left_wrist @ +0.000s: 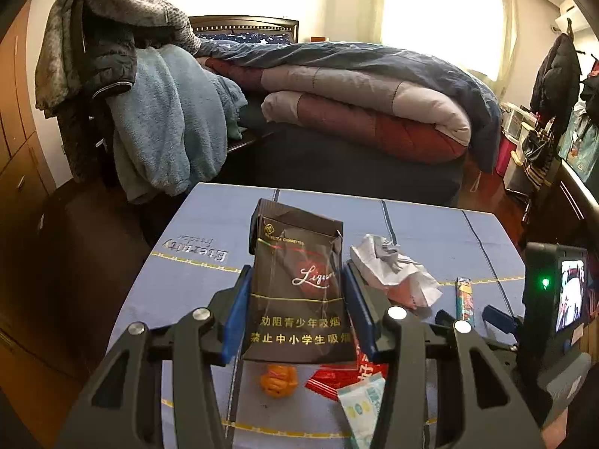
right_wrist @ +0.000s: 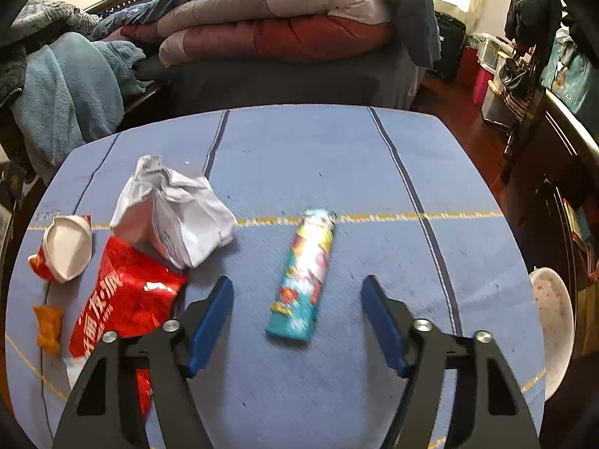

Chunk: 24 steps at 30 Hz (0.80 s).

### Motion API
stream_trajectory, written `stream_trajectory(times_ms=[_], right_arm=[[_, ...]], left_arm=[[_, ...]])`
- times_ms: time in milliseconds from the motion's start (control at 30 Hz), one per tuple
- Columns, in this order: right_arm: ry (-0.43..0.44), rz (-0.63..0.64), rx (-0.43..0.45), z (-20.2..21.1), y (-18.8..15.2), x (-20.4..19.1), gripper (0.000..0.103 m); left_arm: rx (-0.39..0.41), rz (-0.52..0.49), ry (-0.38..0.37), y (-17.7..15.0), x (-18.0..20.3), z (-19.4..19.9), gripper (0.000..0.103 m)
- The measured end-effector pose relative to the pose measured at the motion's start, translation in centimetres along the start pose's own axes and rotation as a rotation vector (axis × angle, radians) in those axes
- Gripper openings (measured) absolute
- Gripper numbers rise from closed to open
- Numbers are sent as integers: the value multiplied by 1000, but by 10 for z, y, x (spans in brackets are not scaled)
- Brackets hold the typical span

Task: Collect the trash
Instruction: 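Grasp the dark cigarette pack with the left tool while the right tool grasps the lighter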

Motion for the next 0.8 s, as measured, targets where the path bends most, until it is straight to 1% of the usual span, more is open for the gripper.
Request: stream_trajectory(times_ms=[133,167,200,233,267,433,800], right_arm=[[6,0,3,-1,3,-2,53],[7,0,4,0,4,-2,46],[7,5,7,0,4,-2,40],[6,9,7,1,4,-2,30],[11,10,6,3,3,-1,24],[36,0,5,9,-6,8,22],[77,-83,36,52,-41,54,22]], left_arm=[[-1,6,0,0,-3,-1,49],[-1,6,-1,0,-3,-1,49],[-1,7,-2,-1,-3,1,49],[1,7,-4,-1,-2,2,49],[2,5,-4,-2,-1,3,49],[11,-3,-13,-3,7,12,49],[19,-29,-42,-15,36,36,49]])
Point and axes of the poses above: each gripper's, at about its wrist camera, not at the fingertips, and z roughly against the way its jaws point, x to its right, y to its top, the point moved 3 cm from there along -z, roughly the way its jaws point, and after that the axes turned 7 degrees about z, right-handed, at the moved point
